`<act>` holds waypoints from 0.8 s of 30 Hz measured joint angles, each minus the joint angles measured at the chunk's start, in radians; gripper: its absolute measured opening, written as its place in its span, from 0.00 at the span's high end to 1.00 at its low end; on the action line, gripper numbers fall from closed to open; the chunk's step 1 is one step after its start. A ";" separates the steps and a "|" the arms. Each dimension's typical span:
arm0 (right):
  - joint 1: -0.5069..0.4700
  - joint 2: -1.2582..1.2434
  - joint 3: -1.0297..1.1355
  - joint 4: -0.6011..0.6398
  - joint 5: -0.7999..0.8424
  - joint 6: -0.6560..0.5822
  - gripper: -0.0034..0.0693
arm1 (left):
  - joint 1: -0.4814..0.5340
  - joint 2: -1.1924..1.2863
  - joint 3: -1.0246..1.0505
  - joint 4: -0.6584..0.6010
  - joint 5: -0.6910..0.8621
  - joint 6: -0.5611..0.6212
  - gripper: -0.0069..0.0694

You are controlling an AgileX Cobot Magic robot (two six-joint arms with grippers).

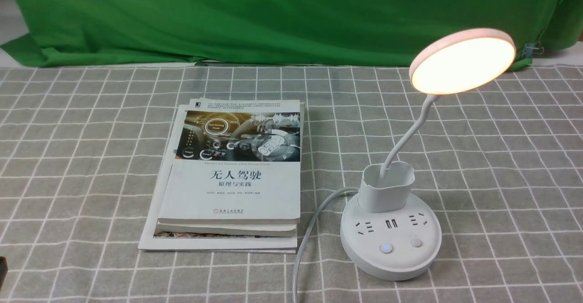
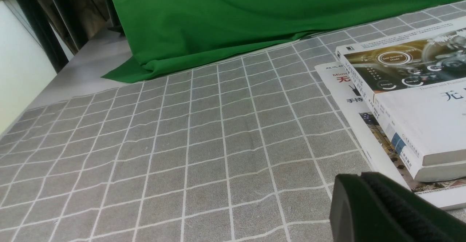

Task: Turn off the desk lamp on the grey coffee tablecloth by hand.
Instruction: 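Press the power button on the lamp base to turn the lamp off with the right gripper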

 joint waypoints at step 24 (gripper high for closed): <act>0.000 0.727 -0.383 0.002 0.512 -0.051 0.90 | 0.000 0.000 0.000 0.000 0.000 0.001 0.91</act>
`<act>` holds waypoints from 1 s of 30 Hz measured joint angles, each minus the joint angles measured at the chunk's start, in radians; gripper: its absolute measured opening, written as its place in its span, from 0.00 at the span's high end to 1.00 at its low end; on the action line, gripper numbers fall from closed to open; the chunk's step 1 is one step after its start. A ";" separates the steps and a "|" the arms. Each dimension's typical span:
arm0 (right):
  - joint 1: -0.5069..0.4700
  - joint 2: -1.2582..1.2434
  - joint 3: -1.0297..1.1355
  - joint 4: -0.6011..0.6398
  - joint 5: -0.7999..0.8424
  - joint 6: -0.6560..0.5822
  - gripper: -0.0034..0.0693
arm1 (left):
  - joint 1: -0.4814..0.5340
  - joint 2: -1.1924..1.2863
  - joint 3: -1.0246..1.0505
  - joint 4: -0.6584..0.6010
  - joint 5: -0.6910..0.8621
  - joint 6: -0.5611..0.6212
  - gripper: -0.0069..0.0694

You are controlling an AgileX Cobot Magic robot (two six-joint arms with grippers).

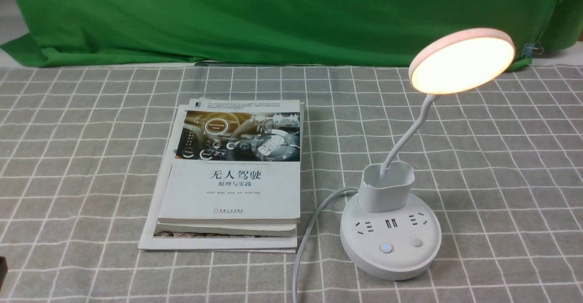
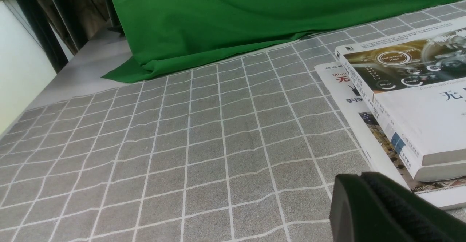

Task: Turn off the desk lamp on the grey coffee tablecloth by hand.
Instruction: 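Press the power button on the lamp base to turn the lamp off with the right gripper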

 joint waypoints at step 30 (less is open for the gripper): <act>0.520 0.769 -0.430 0.070 0.260 -0.248 0.89 | 0.000 0.000 0.000 0.000 0.000 0.000 0.91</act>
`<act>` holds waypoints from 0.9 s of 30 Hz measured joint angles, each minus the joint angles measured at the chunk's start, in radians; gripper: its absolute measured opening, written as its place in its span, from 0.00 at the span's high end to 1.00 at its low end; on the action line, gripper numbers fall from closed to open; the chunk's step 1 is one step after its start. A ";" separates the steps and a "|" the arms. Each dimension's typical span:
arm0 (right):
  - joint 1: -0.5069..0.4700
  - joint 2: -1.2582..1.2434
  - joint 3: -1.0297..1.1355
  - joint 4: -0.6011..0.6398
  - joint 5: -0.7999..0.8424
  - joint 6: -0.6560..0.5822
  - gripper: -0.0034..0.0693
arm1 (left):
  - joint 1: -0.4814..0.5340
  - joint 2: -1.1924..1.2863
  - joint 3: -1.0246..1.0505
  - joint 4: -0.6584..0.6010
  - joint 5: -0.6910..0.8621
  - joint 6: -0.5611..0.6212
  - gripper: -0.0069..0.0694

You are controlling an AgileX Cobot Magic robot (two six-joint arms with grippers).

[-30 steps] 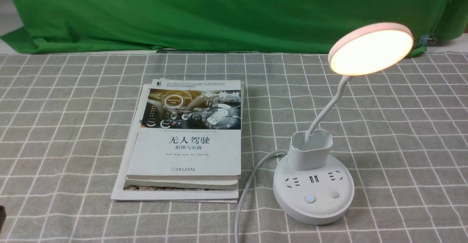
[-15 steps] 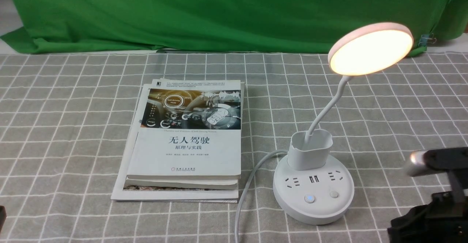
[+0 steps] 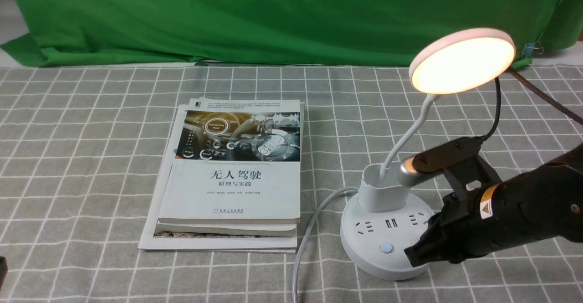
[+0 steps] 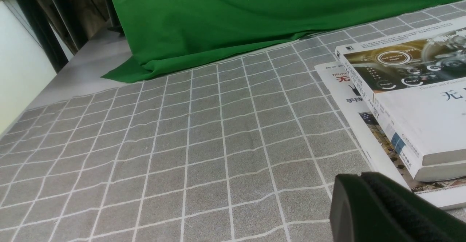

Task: Turn off the desk lamp on the grey coffee tablecloth by hand.
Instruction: 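Press the power button on the lamp base to turn the lamp off with the right gripper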

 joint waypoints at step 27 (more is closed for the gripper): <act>0.000 0.150 -0.053 -0.010 -0.021 0.015 0.90 | 0.000 0.000 0.000 0.000 0.000 -0.001 0.91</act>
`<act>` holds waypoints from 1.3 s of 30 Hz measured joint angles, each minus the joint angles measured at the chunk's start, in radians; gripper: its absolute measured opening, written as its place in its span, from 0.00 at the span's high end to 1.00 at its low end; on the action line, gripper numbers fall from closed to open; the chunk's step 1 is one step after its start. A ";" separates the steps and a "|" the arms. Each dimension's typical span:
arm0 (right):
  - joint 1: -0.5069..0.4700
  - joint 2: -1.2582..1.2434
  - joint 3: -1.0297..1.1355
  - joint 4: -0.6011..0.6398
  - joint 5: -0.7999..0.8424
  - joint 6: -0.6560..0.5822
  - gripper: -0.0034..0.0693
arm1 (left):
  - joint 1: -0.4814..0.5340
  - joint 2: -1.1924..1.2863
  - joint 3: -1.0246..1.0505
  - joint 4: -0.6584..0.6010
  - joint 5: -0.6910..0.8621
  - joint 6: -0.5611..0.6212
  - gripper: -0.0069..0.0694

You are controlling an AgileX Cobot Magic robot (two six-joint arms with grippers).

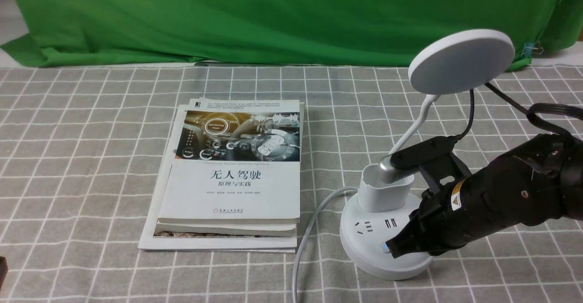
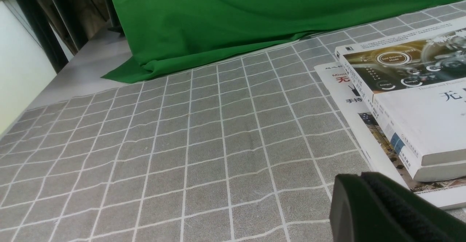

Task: Turn off the desk lamp on the grey coffee tablecloth by hand.
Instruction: 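Press the power button on the lamp base to turn the lamp off with the right gripper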

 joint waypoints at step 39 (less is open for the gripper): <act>0.000 -0.060 0.011 0.000 -0.024 0.000 0.90 | 0.000 0.000 0.000 0.000 0.000 0.001 0.91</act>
